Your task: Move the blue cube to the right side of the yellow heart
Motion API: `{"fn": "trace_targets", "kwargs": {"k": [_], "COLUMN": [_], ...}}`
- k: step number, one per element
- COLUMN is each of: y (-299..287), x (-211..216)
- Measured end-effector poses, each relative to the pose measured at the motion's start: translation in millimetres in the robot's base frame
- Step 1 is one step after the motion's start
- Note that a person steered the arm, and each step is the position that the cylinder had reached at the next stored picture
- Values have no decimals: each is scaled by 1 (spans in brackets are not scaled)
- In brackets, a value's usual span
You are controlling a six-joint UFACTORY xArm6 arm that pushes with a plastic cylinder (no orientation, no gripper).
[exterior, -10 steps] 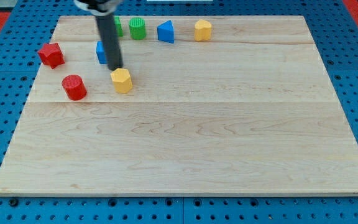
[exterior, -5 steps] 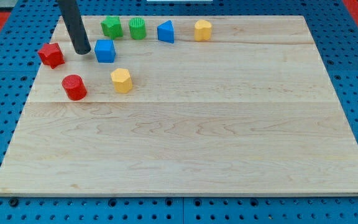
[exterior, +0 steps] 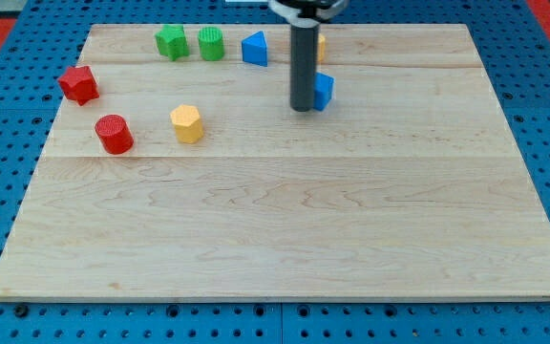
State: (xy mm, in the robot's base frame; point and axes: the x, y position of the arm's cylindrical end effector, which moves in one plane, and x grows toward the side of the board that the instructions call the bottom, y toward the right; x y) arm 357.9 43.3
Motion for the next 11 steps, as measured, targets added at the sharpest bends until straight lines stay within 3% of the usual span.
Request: {"fn": "trace_targets", "kwargs": {"k": [3, 7, 11], "y": [50, -22, 60], "x": [-33, -54, -86]}}
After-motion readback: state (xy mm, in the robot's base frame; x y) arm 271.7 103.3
